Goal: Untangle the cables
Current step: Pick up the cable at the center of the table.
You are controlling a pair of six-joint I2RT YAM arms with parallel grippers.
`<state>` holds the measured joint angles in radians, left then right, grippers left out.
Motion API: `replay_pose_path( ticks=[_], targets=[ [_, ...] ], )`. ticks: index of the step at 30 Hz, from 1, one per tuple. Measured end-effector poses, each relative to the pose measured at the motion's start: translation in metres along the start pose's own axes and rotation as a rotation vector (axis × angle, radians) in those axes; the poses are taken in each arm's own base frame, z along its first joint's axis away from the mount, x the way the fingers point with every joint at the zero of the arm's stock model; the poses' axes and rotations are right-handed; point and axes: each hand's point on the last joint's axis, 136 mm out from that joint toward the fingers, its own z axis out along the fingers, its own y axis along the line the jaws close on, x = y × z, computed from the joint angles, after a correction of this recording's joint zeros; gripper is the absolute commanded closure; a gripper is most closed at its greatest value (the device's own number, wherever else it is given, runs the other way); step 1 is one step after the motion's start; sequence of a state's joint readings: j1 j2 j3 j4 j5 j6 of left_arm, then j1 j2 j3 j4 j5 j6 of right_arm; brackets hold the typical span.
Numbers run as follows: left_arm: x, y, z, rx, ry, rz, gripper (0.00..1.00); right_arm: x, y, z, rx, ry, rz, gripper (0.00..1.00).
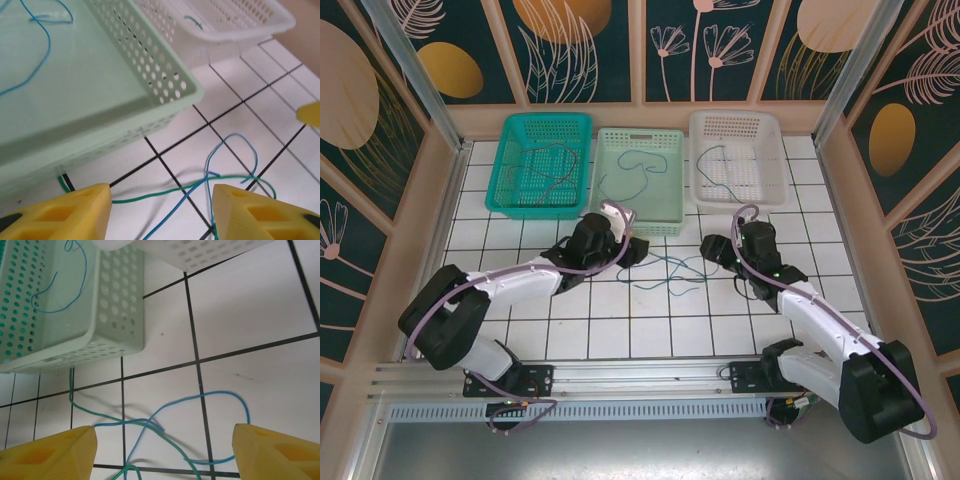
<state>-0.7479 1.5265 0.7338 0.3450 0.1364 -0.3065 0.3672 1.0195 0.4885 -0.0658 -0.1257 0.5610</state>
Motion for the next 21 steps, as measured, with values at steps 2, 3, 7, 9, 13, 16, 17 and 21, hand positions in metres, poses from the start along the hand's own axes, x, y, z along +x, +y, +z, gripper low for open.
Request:
replay_pose_path(
  ticks=[2,3,7,9,13,16,17,21],
  targets=[
    [0.011,-0.009,0.007,0.026,0.037,0.029,0.48,0.003,-0.001,0.000,-0.003,0.009,0.001,0.28],
    [0.017,-0.015,0.011,0.040,0.058,0.050,0.48,0.004,-0.002,0.001,-0.001,0.013,0.002,0.28],
    [0.029,-0.047,0.021,0.119,0.115,0.165,0.49,0.001,-0.008,-0.001,0.010,0.003,0.023,0.28],
    [0.032,-0.065,0.024,0.169,0.132,0.226,0.49,-0.004,-0.011,-0.003,0.014,-0.011,0.036,0.28],
    [0.042,-0.087,0.030,0.255,0.168,0.319,0.50,-0.016,-0.018,-0.009,0.020,-0.049,0.061,0.26],
    [0.055,-0.088,0.041,0.285,0.214,0.364,0.51,-0.025,-0.024,-0.016,0.027,-0.081,0.081,0.26],
    [0.060,-0.087,0.046,0.287,0.234,0.376,0.52,-0.027,-0.026,-0.018,0.029,-0.090,0.087,0.26],
    [0.079,-0.082,0.063,0.280,0.314,0.410,0.54,-0.033,-0.032,-0.025,0.030,-0.122,0.108,0.25]
  ],
)
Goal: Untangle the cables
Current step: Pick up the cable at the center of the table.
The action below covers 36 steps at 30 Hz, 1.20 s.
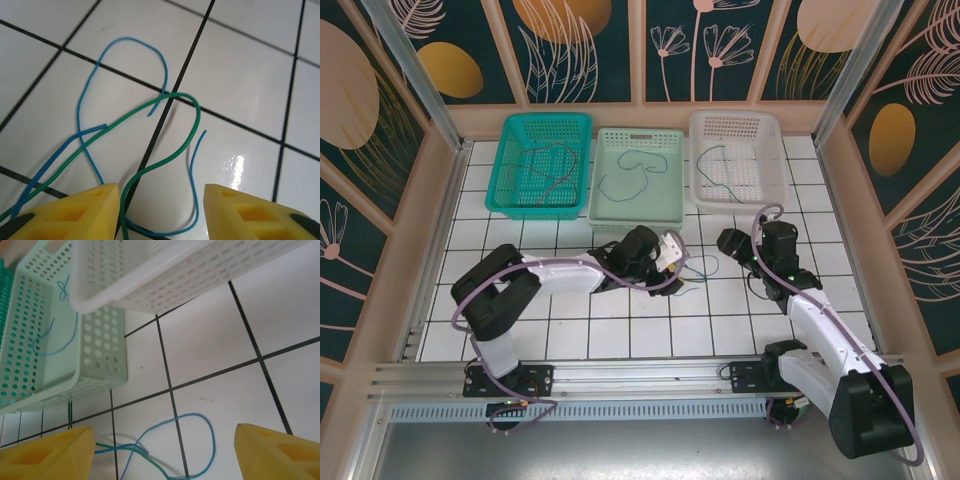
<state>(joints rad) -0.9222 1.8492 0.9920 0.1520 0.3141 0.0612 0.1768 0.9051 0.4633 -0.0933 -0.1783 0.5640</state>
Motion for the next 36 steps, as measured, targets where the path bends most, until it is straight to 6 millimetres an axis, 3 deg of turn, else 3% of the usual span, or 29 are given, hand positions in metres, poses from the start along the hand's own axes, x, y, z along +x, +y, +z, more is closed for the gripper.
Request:
replay_pose_path(
  ticks=[16,28,36],
  targets=[
    [0.012,-0.004,0.034,0.044,0.079,0.025,0.64,0.002,-0.009,-0.003,0.015,0.003,0.020,0.24],
    [0.010,0.001,0.032,0.011,0.075,0.027,0.60,0.000,-0.010,-0.005,0.015,-0.008,0.024,0.24],
    [-0.012,-0.001,0.012,-0.011,0.017,0.042,0.60,0.009,-0.014,-0.003,0.015,0.021,0.029,0.25]
  ],
)
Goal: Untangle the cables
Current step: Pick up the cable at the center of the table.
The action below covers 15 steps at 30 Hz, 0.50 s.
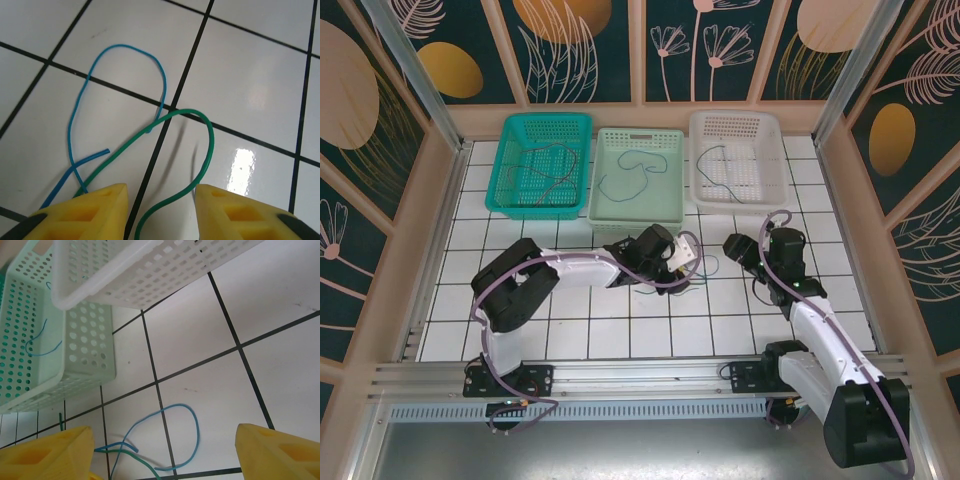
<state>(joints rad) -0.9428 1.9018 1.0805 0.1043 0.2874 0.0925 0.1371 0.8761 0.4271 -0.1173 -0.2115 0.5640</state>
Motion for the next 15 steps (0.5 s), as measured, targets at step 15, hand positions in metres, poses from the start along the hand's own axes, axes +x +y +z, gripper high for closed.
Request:
replay_pose_path(
  ticks=[15],
  targets=[
    [0.020,-0.010,0.004,0.028,0.046,0.022,0.57,0.000,0.000,0.000,0.001,0.001,0.000,0.24]
  ],
)
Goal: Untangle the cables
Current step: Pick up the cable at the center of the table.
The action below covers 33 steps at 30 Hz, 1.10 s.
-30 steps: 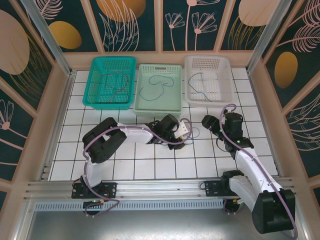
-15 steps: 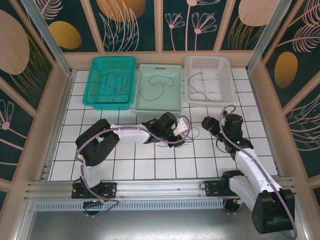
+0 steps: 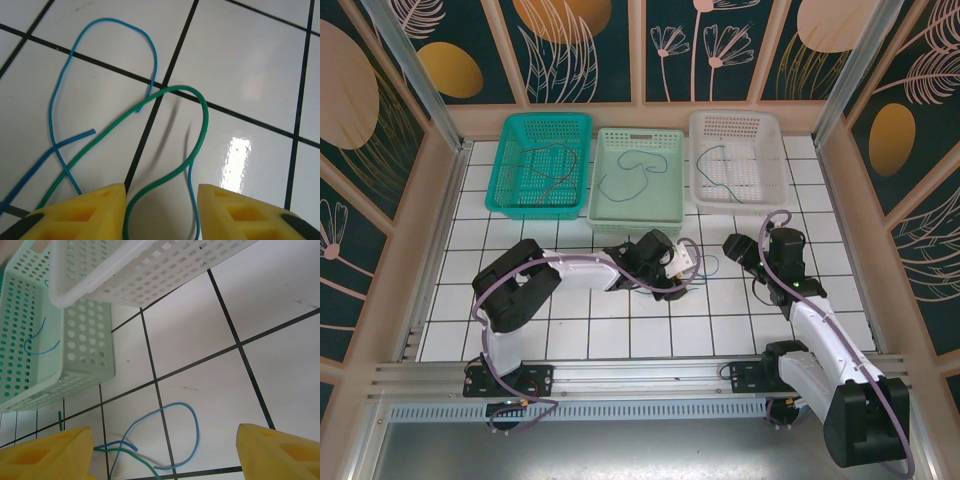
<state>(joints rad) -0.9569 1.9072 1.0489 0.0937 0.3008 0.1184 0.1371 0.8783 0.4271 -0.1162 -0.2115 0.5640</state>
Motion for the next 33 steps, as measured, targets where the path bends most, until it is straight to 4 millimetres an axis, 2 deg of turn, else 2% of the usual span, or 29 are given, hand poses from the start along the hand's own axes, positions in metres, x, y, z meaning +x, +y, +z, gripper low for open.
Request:
replay_pose_path(
  ticks=[16,24,28,33],
  targets=[
    [-0.003,0.003,0.019,-0.068,0.024,0.085,0.58,0.000,-0.001,0.001,0.002,0.002,0.001,0.23],
    [-0.006,0.013,0.020,-0.131,0.018,0.095,0.79,0.000,0.000,0.001,0.001,0.001,0.002,0.22],
    [-0.009,0.016,0.020,-0.148,0.006,0.091,0.95,0.000,-0.001,0.001,0.002,0.000,0.002,0.22],
    [-0.014,0.015,0.018,-0.148,-0.015,0.075,1.00,-0.001,-0.002,0.001,0.005,-0.003,0.006,0.22]
  ],
)
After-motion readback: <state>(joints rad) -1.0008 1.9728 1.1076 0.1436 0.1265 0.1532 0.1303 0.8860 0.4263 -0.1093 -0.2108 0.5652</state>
